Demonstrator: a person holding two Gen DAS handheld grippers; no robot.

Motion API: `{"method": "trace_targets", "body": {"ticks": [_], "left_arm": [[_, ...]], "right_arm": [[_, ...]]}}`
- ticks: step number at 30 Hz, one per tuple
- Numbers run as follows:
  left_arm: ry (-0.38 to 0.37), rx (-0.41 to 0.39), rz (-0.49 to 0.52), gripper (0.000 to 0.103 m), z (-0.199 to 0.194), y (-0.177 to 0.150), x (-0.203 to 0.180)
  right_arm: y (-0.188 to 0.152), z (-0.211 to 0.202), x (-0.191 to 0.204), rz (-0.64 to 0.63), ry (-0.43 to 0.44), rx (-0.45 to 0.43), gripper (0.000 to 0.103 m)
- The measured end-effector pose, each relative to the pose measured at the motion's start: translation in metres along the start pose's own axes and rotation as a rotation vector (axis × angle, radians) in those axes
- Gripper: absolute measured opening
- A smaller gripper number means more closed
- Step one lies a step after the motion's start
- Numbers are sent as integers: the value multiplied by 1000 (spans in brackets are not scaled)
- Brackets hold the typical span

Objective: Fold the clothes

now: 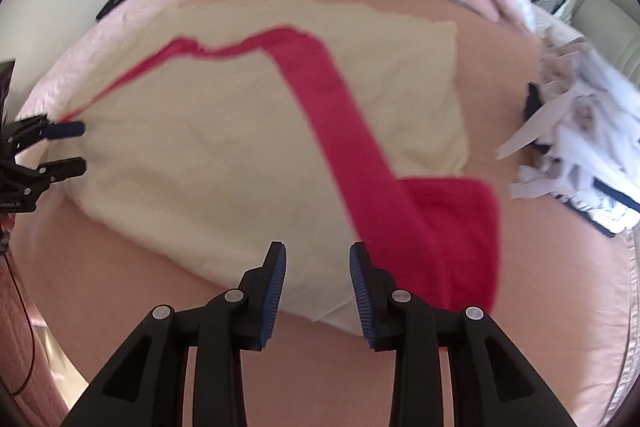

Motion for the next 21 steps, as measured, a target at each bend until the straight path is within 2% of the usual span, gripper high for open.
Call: {"method": "trace_targets", "body": {"ticks": [2,4,5,7,8,10,13,14,16,18,19,21], "left_arm": [[13,8,-44,70,1,-12,16],[74,20,-66,70,-7,-23,33],[97,26,-66,69,-11,-28,39],[92,15,-83,64,-20,-32,48],[83,7,-94,62,-24,-34,52],[73,-7,-109,62,-32,-35,52],[49,-67,-177,63,-44,-34,55],[38,-88,-210,63,-47,-34,59],[67,-83,-239,63,-44,-33,69],[164,10,-238,65,-31,-45,81],[179,25,-250,66,-31,-50,87],[152,0,-293,66,-40,-58,97]], "right_arm": [[-17,2,-12,-54,-72,4,32],[-24,-7,-37,-1,-67,18,32],[-27,-11,-50,35,-84,32,36],[-36,-19,-74,82,-171,49,36],[-39,-21,-84,101,-200,55,40],[-45,-26,-101,143,-242,58,40],[-37,-47,-96,253,-102,-28,40],[-32,-51,-89,250,-87,-57,40],[-20,-49,-72,221,-87,-85,40],[-11,-34,-56,193,-78,-73,40],[-10,-22,-49,181,-82,-46,40],[-13,-2,-49,163,-125,-4,40]]}}
Point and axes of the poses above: each gripper's, at about its wrist camera, not at the fingertips, and z roughly the way its jaws point, x to its left, y to its top, the point moved 5 cm from there along z, roughly the way its jaws point, and after that the axes turned 6 degrees about z, right-handed, at the moved point
